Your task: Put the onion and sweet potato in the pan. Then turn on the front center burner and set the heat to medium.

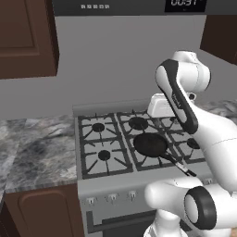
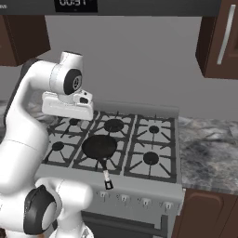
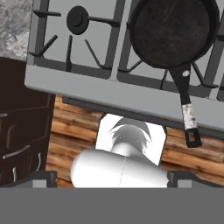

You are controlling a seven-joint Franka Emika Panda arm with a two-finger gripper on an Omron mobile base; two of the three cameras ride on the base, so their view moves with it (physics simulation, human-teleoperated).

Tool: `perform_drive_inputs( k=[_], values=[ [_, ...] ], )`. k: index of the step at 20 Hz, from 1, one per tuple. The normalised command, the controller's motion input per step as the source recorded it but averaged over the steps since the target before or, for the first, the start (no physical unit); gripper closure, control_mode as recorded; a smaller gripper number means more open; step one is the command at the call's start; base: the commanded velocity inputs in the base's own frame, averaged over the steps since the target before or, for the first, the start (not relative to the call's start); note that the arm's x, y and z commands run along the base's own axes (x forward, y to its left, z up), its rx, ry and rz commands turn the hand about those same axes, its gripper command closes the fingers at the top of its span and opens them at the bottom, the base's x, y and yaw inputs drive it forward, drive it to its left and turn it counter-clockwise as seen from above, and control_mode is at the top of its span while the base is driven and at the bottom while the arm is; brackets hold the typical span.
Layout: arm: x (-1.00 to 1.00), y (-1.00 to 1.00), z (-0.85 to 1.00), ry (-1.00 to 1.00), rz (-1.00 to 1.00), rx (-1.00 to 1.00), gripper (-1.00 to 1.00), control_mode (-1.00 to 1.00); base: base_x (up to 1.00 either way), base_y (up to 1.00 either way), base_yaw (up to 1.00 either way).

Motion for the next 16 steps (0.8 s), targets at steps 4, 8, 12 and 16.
perform_drive_inputs(
  k=[4, 8, 12, 16],
  values=[
    [0.0, 0.0, 0.0, 0.0, 0.0, 0.0, -1.0, 1.0, -0.42, 0.0, 0.02],
    [0.0, 0.0, 0.0, 0.0, 0.0, 0.0, -1.0, 1.0, -0.39, 0.0, 0.15],
    [0.0, 0.0, 0.0, 0.0, 0.0, 0.0, -1.0, 1.0, 0.0, 0.01, 0.26],
    [0.0, 0.0, 0.0, 0.0, 0.0, 0.0, -1.0, 1.0, 0.0, 0.0, 0.38]
  ],
)
